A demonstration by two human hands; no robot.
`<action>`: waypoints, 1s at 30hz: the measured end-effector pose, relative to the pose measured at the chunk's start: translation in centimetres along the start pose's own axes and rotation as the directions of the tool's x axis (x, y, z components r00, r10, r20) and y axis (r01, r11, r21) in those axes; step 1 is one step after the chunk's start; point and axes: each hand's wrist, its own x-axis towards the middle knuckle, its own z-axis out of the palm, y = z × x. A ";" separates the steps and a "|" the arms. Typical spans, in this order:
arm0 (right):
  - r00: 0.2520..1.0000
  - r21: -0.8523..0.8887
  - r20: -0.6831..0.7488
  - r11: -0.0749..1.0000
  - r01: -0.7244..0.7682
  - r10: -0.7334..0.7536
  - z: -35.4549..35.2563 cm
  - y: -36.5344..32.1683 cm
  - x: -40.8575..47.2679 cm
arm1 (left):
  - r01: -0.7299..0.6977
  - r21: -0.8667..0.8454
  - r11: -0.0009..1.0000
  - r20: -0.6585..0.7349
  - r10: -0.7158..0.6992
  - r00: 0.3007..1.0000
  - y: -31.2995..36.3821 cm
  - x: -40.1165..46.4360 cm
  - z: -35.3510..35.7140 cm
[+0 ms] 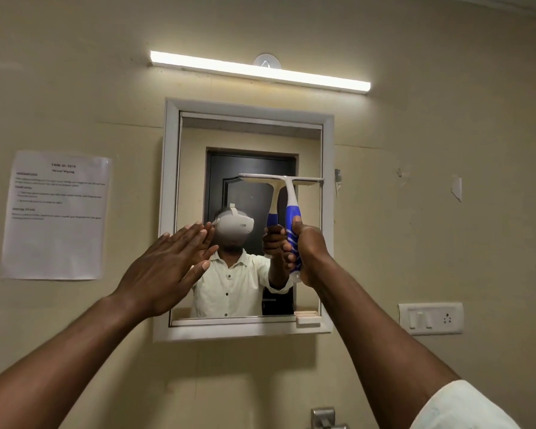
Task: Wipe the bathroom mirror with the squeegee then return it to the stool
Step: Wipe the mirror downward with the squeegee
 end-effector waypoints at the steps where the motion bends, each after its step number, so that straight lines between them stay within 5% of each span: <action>1: 1.000 -0.002 0.001 1.000 -0.004 0.004 0.0 0.3 -0.3 | 0.000 0.000 1.000 0.003 0.000 1.000 0.0 -0.2 0.1; 30: 0.971 0.045 -0.088 0.975 -0.219 0.222 -2.4 12.5 -9.8 | 0.046 -0.073 0.996 0.211 -0.030 0.977 1.8 -8.4 5.0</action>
